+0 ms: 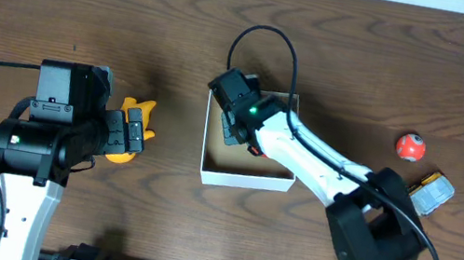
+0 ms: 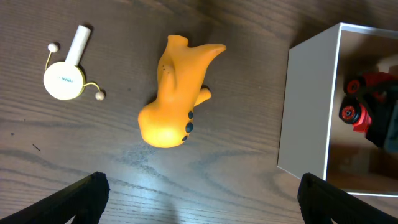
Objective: Pack container
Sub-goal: 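Lower the fire truck into the box and open the right gripper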
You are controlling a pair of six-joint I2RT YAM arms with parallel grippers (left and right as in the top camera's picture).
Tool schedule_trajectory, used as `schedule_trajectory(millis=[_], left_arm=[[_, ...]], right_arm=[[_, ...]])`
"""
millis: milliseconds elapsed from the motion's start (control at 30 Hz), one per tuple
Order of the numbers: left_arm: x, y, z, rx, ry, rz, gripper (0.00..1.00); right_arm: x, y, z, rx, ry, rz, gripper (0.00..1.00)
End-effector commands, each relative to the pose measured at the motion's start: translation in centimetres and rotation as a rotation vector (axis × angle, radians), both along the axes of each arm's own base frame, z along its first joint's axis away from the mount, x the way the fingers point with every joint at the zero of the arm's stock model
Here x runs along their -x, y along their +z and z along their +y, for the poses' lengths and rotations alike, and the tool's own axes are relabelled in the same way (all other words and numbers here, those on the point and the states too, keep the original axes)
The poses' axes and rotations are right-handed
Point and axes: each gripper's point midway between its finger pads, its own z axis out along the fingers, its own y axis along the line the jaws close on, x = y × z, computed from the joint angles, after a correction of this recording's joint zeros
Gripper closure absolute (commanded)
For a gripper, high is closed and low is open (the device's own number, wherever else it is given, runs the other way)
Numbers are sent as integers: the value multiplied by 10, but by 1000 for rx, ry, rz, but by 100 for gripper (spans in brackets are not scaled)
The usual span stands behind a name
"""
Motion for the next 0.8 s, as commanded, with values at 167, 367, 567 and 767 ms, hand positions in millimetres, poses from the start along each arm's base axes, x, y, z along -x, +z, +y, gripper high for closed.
schedule_trajectory(millis=[167, 367, 567, 767], left_arm=[[-2, 5, 2, 2, 12, -16, 2], [-2, 5, 2, 2, 12, -15, 2], [-2, 5, 2, 2, 12, -15, 2], [-2, 5, 2, 2, 12, -15, 2]], right_arm=[[-11, -2, -17, 58, -133, -72, 99], [-12, 0, -30, 79, -246, -100, 93], [-11, 0, -29, 81, -229, -94, 92], [-11, 0, -29, 68, -257, -96, 93]])
